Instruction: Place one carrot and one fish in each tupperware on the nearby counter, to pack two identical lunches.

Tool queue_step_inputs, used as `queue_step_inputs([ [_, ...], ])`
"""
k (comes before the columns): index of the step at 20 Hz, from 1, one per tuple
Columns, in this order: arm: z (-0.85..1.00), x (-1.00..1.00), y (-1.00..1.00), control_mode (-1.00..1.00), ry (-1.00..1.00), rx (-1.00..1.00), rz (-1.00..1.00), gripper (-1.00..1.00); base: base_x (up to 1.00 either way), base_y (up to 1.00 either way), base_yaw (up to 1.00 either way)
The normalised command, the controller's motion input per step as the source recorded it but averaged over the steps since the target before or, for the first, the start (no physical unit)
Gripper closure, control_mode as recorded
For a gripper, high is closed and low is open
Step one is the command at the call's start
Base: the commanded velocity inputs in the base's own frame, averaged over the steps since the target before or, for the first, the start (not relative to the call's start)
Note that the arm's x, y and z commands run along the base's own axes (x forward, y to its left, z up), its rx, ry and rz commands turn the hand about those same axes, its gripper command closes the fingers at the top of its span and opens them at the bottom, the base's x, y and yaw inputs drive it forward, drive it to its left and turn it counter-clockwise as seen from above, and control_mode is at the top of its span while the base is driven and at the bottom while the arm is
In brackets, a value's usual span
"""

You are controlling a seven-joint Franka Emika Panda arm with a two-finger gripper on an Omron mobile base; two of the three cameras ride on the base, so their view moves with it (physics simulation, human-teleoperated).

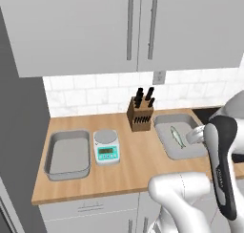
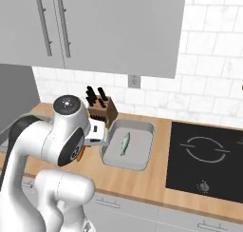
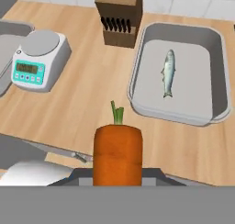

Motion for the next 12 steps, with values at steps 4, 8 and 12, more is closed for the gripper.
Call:
queue_step_inputs([
  [4, -0.45, 0.97, -0.38, -1.0, 0.0, -0.01, -0.1, 1.0, 0.0, 0.0, 0.0],
  [8, -0.46, 1.0, -0.65, -1.0, 0.02, 0.0, -0.09, 1.0, 0.0, 0.0, 0.0],
  [12, -0.41, 0.94, -0.58, -1.0, 0.08, 0.0, -0.02, 1.0, 0.0, 0.0, 0.0],
])
